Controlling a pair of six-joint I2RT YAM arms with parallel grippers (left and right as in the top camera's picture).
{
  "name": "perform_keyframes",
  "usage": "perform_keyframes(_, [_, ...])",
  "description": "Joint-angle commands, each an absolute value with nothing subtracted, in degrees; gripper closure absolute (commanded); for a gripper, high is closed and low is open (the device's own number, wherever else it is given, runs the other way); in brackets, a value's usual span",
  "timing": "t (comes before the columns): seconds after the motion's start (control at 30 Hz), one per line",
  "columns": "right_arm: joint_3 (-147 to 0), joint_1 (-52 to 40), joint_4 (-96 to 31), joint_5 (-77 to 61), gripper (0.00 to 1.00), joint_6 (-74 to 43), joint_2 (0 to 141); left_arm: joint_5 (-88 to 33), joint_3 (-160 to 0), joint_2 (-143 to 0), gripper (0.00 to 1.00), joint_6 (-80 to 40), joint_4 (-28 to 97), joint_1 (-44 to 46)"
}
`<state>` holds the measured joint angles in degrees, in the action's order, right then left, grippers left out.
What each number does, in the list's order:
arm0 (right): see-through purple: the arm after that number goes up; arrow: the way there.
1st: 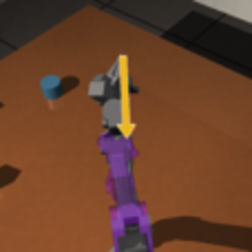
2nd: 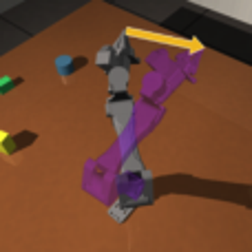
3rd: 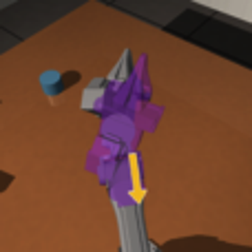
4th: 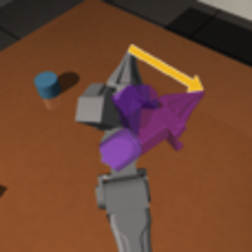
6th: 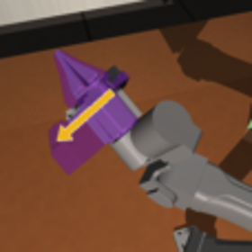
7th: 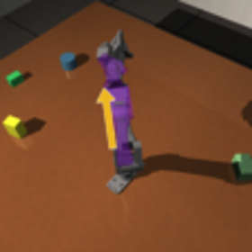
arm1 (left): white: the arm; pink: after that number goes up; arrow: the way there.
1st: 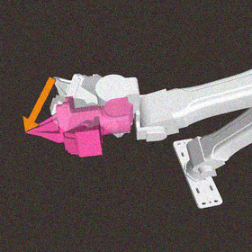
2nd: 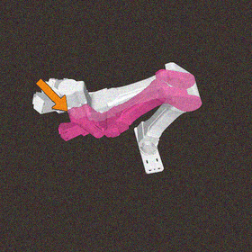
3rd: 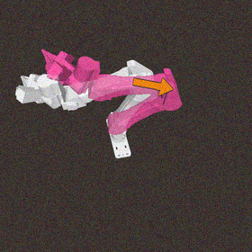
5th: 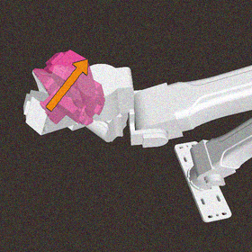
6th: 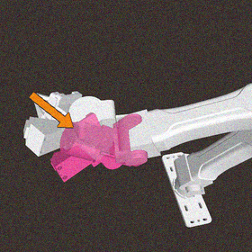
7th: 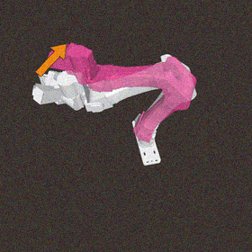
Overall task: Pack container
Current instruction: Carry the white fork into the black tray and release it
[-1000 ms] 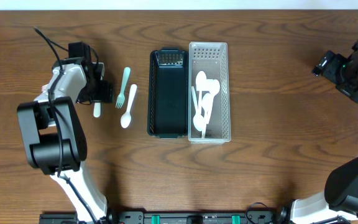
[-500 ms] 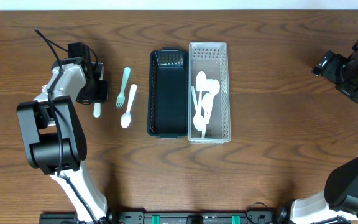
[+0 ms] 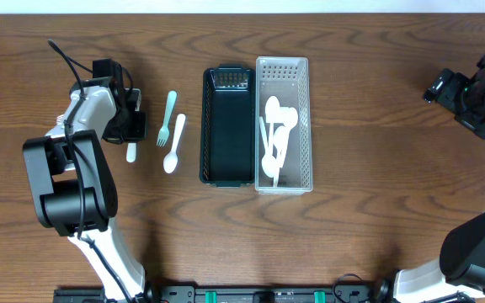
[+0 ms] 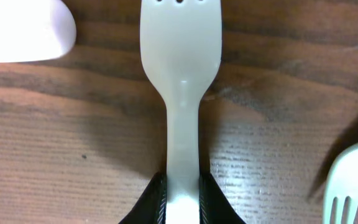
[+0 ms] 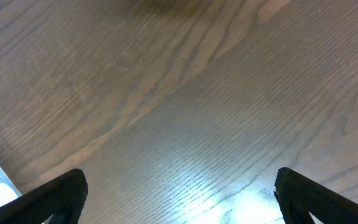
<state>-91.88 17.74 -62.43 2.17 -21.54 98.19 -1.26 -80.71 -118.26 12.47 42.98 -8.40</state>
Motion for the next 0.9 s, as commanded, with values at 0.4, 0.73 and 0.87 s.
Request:
perform_keyframes(0.4, [-91.64,17.93,-62.61,2.35,0.01,-20.95,98.70,-6.11,-81.25,-89.36,0.92,7.81,52.75,3.51])
perform_keyframes(0.73, [-91.64,17.93,-62.61,2.35,0.01,-20.95,98.70,-6.37,-81.10,-90.19,0.91,-12.25,51.46,22.31])
perform_keyframes(0.87, [-91.64,17.93,-62.61,2.35,0.01,-20.93,98.70,-5.69,-81.08,-95.35,0.91,-12.16,49.60,25.85])
